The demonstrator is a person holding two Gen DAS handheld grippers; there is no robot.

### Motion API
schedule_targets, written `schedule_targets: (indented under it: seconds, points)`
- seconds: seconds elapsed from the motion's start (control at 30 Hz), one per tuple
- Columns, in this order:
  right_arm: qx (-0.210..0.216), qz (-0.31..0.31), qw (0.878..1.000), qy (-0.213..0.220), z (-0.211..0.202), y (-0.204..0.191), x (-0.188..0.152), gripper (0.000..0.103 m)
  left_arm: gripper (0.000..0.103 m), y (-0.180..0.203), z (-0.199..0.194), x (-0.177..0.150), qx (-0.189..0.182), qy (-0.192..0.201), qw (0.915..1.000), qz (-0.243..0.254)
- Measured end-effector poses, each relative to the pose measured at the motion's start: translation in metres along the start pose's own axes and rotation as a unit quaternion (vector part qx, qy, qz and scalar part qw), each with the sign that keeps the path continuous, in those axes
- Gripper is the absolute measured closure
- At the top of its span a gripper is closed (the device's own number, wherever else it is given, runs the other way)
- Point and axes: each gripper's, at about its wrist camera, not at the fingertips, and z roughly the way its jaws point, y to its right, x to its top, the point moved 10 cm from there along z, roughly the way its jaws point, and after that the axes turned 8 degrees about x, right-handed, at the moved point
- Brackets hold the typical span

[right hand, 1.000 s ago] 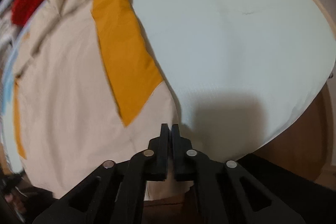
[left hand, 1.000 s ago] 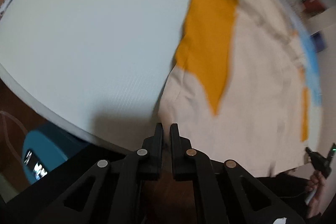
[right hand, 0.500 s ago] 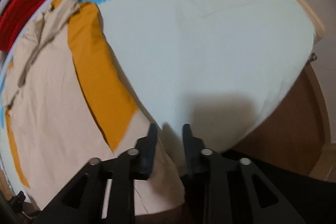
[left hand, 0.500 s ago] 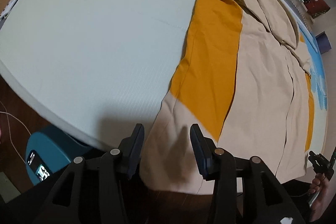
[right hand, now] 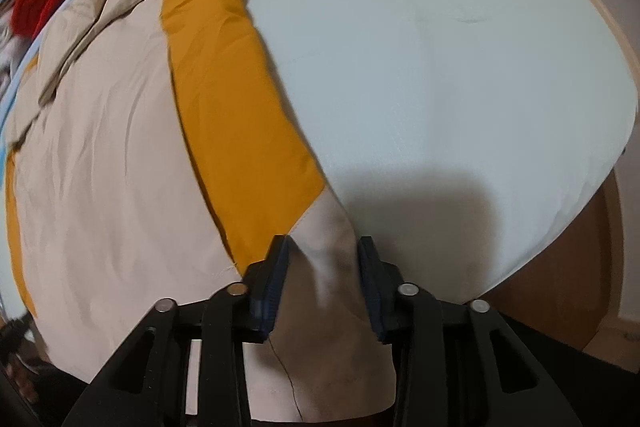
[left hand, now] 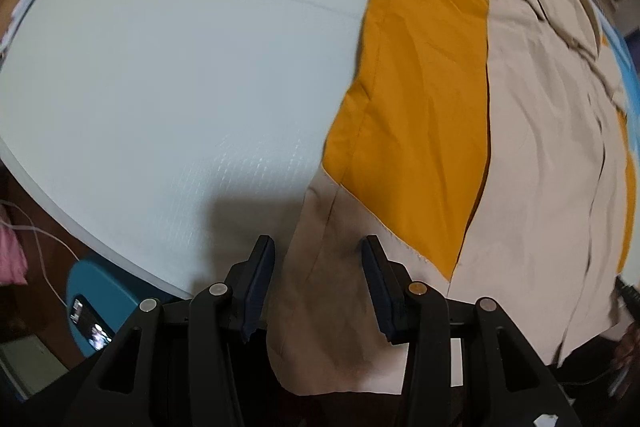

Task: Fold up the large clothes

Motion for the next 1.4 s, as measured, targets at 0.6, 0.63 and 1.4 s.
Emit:
schedule_targets:
  seconds: [0.6, 0.63, 1.4]
  points:
    - [0.022, -0.012, 0.999, 0.036, -0.014, -0.033, 0.022, 0.099, 0.100, 0.016, -0.014, 0.002, 0.017, 0.032, 0.9978, 0.055]
    - [0.032, -0.012, 0.998, 0.046, -0.021, -0.036, 0.022, 0.099, 0.100, 0.020, -0.021, 0.005, 0.008, 0.040, 0.9977, 0.055]
    - [0.239, -0.047, 0.942, 0.233, -0.296, -0.040, -0.014, 0.101, 0.103, -0.006, -0.237, -0.032, -0.239, 0.118, 0.9566, 0.117]
